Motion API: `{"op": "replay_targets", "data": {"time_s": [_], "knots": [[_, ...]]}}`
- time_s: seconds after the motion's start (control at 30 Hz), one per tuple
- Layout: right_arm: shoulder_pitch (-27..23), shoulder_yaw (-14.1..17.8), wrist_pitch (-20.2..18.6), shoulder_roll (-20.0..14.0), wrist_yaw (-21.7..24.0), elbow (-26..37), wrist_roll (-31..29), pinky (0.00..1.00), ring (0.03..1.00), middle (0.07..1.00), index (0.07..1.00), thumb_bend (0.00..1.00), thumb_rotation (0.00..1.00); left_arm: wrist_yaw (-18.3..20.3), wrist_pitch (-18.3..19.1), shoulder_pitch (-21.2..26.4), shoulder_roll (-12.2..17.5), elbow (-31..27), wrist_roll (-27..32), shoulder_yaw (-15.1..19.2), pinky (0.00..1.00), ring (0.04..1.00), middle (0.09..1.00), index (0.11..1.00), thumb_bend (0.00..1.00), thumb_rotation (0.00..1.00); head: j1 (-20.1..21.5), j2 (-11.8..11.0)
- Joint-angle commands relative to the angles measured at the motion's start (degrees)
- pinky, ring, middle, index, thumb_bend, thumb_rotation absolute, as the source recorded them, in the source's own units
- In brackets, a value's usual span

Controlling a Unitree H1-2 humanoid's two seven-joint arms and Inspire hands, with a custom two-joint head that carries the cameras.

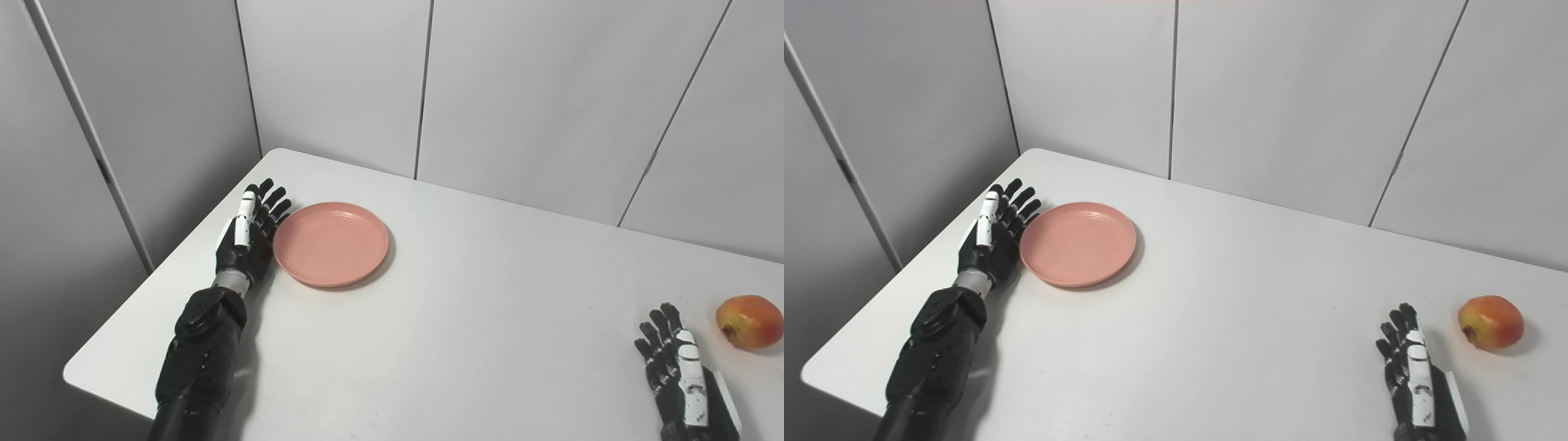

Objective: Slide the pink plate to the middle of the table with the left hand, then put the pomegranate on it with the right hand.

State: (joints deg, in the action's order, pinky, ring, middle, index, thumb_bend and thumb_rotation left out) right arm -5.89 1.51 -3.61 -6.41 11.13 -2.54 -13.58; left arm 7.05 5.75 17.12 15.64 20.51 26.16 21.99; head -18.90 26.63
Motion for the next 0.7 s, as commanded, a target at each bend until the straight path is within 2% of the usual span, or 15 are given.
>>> {"op": "replay_targets", "data": {"time_s": [0.0, 0.27, 0.53, 0.67], "knots": [[0.45, -0.28, -0.35, 0.71, 0.33, 0.64, -0.42, 1.0, 1.0, 1.0, 1.0, 0.19, 1.0, -0.66, 1.25, 1.3, -0.59, -0.05, -0.56, -0.94, 0.93, 0.914, 0.913, 0.905, 0.37, 1.0, 0.06, 0.18], [0.37, -0.37, -0.27, 0.77, -0.31, 0.35, 0.29, 1.0, 1.0, 1.0, 1.0, 0.22, 1.0, 0.05, 0.14, 1.27, -1.98, -1.02, -0.64, -3.19, 0.91, 0.916, 0.917, 0.901, 0.38, 1.0, 0.85, 0.65], [0.37, -0.35, 0.31, 0.59, -0.11, 0.27, 0.41, 1.0, 1.0, 1.0, 1.0, 0.23, 1.0, -1.38, 0.87, 1.42, -3.39, -2.04, -2.42, -4.97, 0.91, 0.914, 0.915, 0.9, 0.36, 1.0, 1.07, 0.9], [0.27, -0.13, 0.5, 0.55, 0.19, 0.2, -0.27, 1.0, 1.0, 1.0, 1.0, 0.21, 1.0, -0.57, 1.07, 1.31, -3.69, -2.45, -2.11, -5.64, 0.93, 0.923, 0.926, 0.917, 0.37, 1.0, 1.36, 1.28]]}}
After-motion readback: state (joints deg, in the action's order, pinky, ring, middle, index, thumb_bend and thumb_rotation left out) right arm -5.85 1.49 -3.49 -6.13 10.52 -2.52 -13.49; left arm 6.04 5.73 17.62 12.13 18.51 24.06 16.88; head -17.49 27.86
